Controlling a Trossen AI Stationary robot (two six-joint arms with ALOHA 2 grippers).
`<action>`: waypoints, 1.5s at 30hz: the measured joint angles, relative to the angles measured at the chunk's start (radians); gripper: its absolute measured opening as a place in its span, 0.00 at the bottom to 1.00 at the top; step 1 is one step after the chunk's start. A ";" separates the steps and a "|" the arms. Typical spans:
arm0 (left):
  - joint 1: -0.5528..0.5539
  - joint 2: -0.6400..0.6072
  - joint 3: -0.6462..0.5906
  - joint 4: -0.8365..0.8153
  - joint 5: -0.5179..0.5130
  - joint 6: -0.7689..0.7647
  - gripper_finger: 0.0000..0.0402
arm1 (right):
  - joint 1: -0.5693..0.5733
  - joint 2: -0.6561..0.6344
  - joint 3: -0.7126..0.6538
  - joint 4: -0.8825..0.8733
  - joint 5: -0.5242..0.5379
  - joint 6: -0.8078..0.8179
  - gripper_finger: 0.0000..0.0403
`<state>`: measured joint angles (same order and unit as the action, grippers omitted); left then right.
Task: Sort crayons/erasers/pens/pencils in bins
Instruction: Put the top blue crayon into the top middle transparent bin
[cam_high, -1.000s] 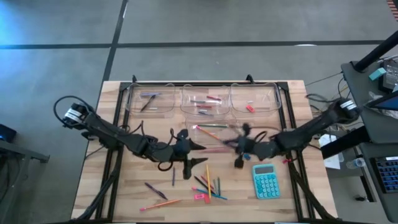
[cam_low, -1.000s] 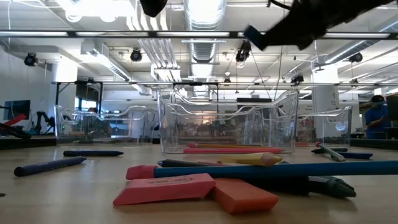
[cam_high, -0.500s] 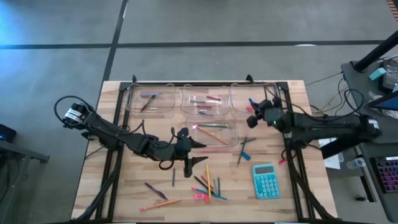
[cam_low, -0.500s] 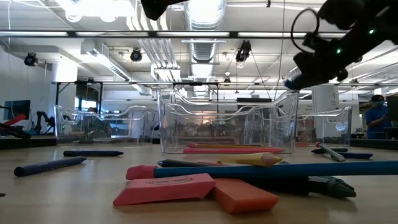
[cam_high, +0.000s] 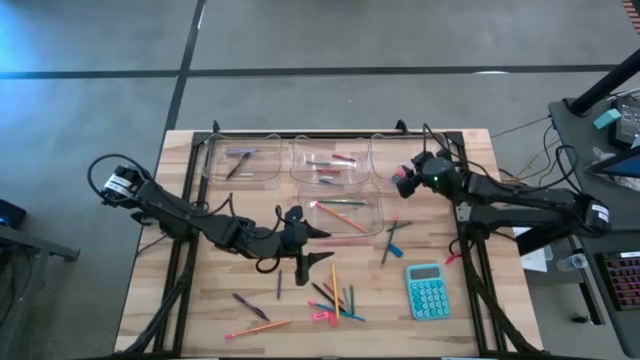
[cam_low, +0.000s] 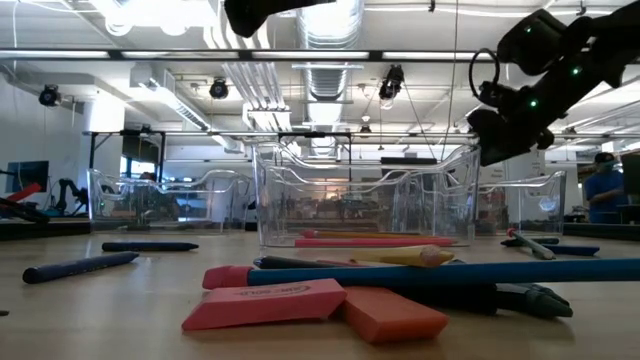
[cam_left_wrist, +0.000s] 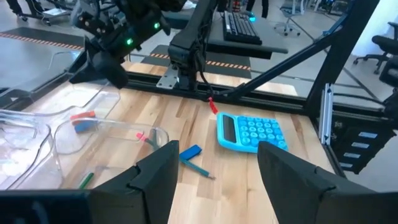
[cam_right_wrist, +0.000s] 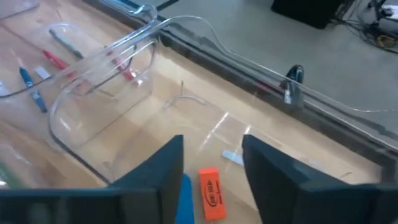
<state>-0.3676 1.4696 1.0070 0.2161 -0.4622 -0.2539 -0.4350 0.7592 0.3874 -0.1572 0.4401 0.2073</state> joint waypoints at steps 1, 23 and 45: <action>0.000 0.001 -0.001 -0.003 0.000 0.000 0.51 | 0.001 -0.004 0.000 0.004 -0.007 0.000 0.43; 0.000 0.001 -0.002 -0.024 0.000 -0.001 0.51 | 0.469 -0.064 -0.106 0.463 -0.382 0.081 0.46; 0.005 -0.135 0.029 -0.555 -0.002 -0.249 0.51 | 0.603 -0.052 -0.115 0.583 -0.342 -0.017 0.45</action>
<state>-0.3621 1.3344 1.0364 -0.3391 -0.4644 -0.5033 0.1684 0.7076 0.2722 0.4262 0.0978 0.1904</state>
